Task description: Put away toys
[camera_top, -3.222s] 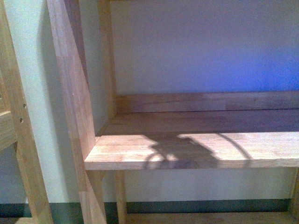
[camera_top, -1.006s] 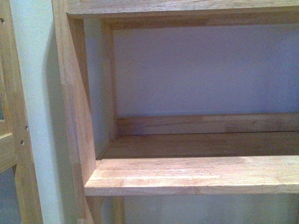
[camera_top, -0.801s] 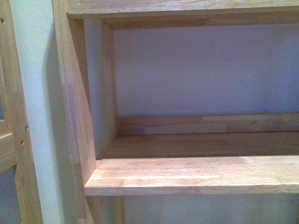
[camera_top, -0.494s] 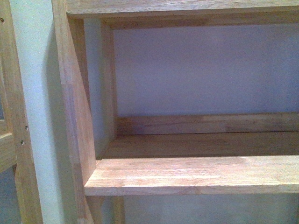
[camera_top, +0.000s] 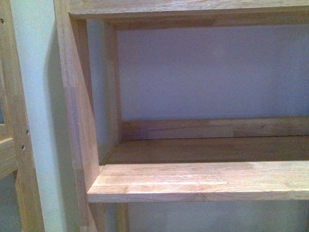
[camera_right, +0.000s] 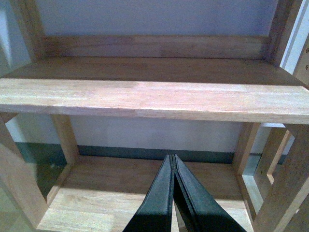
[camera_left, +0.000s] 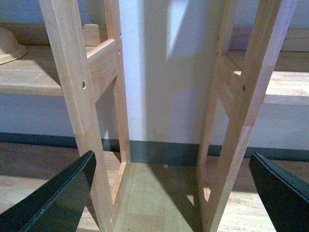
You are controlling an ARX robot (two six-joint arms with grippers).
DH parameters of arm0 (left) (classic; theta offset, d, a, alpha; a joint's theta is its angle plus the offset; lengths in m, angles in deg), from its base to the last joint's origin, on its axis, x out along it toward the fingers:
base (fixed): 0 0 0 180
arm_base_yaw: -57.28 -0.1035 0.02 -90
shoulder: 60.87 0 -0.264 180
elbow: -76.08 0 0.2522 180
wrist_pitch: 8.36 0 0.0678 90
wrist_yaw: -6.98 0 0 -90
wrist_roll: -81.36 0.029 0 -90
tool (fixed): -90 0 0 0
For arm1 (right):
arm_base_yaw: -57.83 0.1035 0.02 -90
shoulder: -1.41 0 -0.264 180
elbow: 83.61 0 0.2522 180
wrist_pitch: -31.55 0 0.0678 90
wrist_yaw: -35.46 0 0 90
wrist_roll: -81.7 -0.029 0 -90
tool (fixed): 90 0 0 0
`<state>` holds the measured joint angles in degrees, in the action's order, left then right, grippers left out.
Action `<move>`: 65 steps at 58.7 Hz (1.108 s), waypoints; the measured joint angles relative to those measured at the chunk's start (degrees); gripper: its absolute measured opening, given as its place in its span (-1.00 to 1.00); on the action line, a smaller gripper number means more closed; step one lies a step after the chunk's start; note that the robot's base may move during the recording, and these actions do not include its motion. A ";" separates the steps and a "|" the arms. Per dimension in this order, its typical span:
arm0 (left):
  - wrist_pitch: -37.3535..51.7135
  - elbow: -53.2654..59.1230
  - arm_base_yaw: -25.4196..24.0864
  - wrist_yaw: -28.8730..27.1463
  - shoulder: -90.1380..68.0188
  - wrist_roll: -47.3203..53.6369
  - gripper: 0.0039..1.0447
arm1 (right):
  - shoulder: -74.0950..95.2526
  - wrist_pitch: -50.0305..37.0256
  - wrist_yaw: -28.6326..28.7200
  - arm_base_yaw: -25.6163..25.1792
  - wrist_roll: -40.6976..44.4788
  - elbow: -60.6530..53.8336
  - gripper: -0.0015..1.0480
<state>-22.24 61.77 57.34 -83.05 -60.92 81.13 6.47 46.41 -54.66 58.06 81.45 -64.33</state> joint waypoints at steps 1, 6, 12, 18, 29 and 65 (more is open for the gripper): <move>0.00 0.00 0.00 0.00 0.00 0.00 0.88 | -0.17 -0.07 0.00 0.00 0.00 -0.20 -0.93; 0.00 0.00 0.00 0.00 0.00 0.00 0.88 | -0.72 -0.28 0.00 -0.02 0.00 -0.85 -0.93; 0.00 0.00 0.00 0.00 0.00 0.00 0.88 | -1.33 -0.37 0.00 -0.04 0.00 -1.51 -0.93; 0.00 0.00 0.00 0.00 0.00 0.00 0.88 | -1.75 -0.52 0.00 -0.04 0.00 -1.95 -0.93; 0.00 0.00 0.00 0.00 0.00 0.02 0.88 | -2.97 -0.79 0.00 -0.04 0.02 -3.37 -0.93; 0.00 0.00 0.00 0.00 0.00 0.00 0.88 | -4.63 -0.85 0.11 -0.09 0.09 -4.74 -0.14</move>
<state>-22.24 61.77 57.34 -83.05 -60.92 81.13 1.83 45.56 -54.55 57.98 81.54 -69.07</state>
